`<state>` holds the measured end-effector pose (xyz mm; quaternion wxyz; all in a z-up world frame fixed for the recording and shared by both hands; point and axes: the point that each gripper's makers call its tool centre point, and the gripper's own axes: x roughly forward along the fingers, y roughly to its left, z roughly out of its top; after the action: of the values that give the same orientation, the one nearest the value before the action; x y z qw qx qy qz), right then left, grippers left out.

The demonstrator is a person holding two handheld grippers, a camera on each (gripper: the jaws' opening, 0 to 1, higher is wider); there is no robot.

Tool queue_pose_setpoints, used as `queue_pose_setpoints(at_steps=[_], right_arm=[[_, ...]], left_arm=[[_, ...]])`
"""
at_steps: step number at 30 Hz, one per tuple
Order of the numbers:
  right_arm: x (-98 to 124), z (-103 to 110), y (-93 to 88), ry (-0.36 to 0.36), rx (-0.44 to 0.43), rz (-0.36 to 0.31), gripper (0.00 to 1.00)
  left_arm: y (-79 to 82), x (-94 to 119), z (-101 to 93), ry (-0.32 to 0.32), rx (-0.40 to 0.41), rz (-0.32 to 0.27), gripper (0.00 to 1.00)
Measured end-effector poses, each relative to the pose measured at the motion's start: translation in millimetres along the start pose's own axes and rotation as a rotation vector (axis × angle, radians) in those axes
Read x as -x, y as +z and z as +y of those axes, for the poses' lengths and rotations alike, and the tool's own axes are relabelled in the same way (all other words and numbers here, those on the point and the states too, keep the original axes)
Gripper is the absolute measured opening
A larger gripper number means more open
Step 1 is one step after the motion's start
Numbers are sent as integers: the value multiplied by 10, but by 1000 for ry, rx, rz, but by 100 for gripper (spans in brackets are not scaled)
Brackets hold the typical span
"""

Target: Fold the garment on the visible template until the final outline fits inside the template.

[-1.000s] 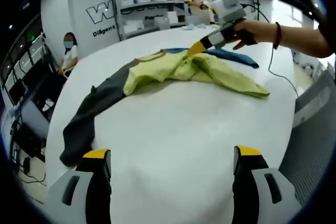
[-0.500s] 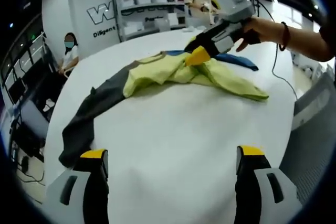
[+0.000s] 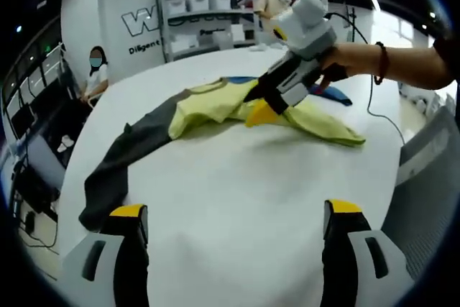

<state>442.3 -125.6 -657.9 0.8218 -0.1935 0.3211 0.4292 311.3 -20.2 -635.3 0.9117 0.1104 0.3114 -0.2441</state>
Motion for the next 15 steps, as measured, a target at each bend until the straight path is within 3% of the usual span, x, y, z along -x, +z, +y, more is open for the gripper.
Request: queue_pose_setpoints(at_steps=[5, 10, 15], right_arm=[[-52, -45, -12, -17, -18, 9, 32], [-89, -129, -103, -61, 18, 56, 14], [-110, -174, -167, -77, 6, 69, 4]], left_arm=[[0, -3, 12, 3, 5, -1, 99], [-10, -3, 16, 3, 7, 2, 99], [-15, 7, 35, 7, 13, 0, 98]])
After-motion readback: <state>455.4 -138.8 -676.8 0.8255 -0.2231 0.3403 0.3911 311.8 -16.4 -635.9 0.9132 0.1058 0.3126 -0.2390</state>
